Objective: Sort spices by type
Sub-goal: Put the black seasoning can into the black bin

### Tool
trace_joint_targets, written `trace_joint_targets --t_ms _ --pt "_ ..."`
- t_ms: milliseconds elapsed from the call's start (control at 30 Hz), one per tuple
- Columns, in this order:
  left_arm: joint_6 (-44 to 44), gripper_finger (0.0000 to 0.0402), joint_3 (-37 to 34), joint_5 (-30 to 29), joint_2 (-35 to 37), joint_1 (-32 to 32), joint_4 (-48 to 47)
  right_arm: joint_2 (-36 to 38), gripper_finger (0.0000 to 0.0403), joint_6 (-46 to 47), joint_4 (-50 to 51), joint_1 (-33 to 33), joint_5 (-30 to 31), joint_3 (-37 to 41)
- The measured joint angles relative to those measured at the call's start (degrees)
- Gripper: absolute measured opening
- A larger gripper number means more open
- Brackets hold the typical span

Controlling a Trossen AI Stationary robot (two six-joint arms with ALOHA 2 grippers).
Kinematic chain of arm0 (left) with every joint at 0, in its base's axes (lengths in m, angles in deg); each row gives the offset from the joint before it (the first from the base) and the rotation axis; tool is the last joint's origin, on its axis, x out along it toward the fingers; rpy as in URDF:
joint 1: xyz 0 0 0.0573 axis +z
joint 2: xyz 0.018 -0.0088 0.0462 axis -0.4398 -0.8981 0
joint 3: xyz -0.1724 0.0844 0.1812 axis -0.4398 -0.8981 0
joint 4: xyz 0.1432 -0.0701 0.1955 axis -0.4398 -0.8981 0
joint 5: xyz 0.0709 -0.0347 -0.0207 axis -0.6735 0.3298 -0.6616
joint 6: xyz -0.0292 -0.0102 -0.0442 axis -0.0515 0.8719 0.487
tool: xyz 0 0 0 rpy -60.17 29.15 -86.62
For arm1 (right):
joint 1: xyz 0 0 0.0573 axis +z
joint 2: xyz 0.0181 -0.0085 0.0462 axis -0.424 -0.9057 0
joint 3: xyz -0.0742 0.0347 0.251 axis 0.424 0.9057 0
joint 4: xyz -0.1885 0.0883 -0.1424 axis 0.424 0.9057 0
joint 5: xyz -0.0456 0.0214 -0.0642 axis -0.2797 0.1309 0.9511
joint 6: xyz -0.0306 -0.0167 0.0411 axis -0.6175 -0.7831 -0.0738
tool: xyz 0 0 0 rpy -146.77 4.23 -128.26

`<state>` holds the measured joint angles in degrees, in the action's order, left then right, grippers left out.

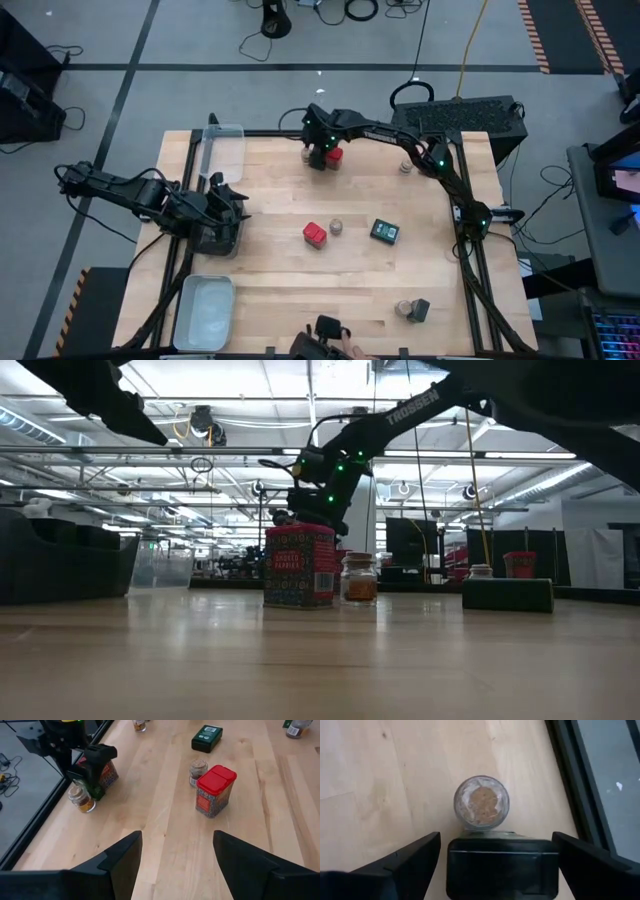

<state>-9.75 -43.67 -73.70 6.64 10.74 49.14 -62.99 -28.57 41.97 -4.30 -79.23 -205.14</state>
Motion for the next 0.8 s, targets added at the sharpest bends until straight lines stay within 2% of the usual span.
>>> trace_joint_targets --t_ms 233,633,800 --pt "0.0 0.0251 0.0 0.0 0.0 0.0 0.0 0.3 0.0343 -0.1 1.1 0.0 0.2 0.0" --pt "0.3 0.0251 0.0 0.0 0.0 0.0 0.0 0.3 0.0246 -0.1 1.0 0.0 0.2 0.0" --pt "0.3 0.0251 0.0 0.0 0.0 0.0 0.0 0.3 0.0241 -0.1 1.1 0.0 0.2 0.0"
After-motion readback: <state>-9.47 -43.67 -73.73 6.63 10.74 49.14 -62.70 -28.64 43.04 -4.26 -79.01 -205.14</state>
